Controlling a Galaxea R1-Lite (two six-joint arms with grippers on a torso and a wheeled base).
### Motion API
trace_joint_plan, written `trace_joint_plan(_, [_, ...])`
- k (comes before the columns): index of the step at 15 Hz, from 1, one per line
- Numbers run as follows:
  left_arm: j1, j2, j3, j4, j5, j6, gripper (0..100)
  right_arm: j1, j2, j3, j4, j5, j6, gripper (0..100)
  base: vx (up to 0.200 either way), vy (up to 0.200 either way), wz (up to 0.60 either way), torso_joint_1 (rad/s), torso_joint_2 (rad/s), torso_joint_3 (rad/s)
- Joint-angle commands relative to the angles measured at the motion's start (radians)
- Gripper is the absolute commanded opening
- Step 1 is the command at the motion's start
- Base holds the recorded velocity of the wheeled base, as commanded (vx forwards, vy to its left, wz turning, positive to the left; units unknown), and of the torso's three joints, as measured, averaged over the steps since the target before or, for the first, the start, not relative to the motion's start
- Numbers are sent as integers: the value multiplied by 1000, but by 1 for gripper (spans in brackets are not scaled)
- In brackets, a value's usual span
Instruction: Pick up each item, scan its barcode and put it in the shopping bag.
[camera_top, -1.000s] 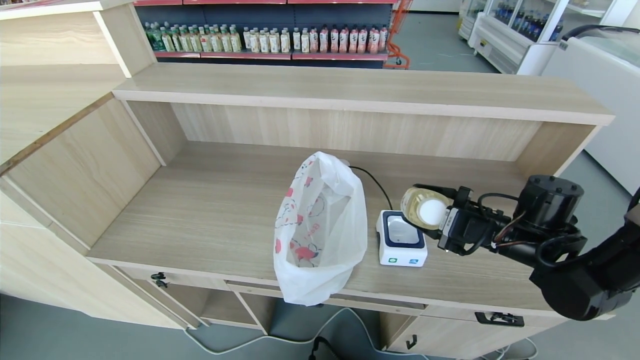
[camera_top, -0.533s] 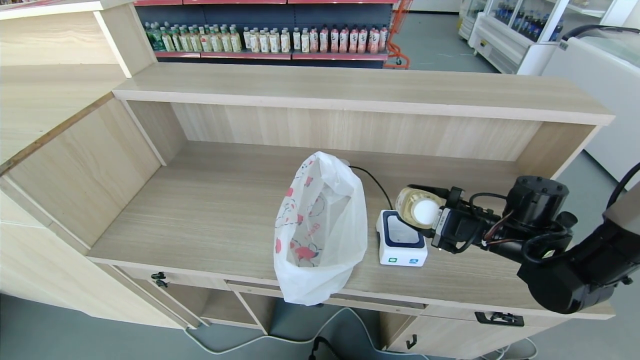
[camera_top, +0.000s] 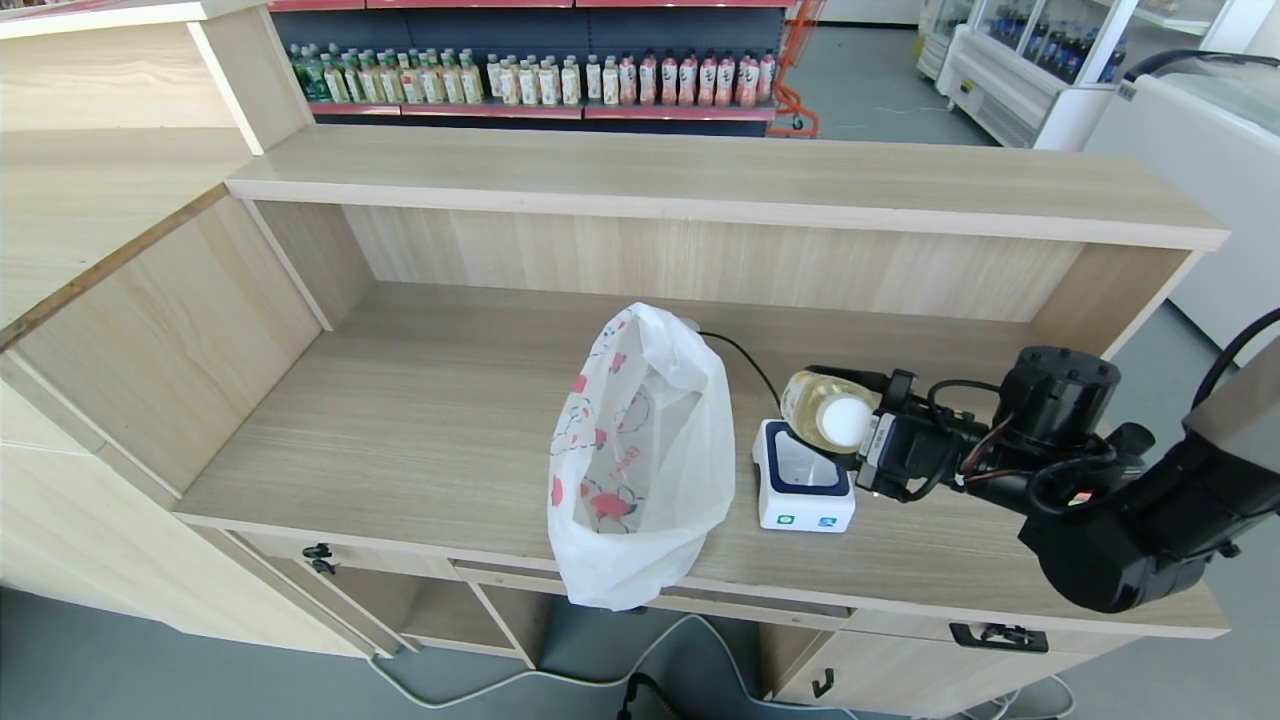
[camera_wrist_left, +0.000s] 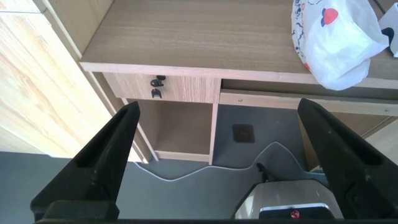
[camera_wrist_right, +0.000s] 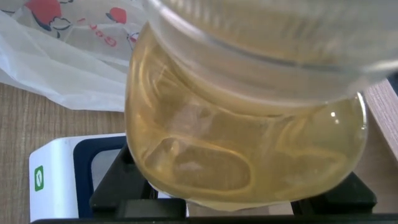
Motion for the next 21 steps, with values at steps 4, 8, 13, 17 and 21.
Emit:
trace_joint_plan(4, [0, 0, 0, 0, 0, 0, 100, 0, 16, -11, 0, 11, 1, 0, 0, 0, 0, 0, 0, 0])
trace_joint_plan(8, [0, 0, 0, 0, 0, 0, 100, 0, 20, -16, 0, 11, 4, 0, 0, 0, 0, 0, 0, 0])
trace_joint_plan(13, [0, 0, 0, 0, 0, 0, 100, 1, 28, -18, 0, 20, 14, 0, 0, 0, 0, 0, 0, 0])
trace_joint_plan(17, [0, 0, 0, 0, 0, 0, 100, 1, 28, -19, 2, 28, 15, 0, 0, 0, 0, 0, 0, 0])
trace_joint_plan(21, [0, 0, 0, 0, 0, 0, 100, 1, 29, -18, 2, 28, 20, 0, 0, 0, 0, 0, 0, 0])
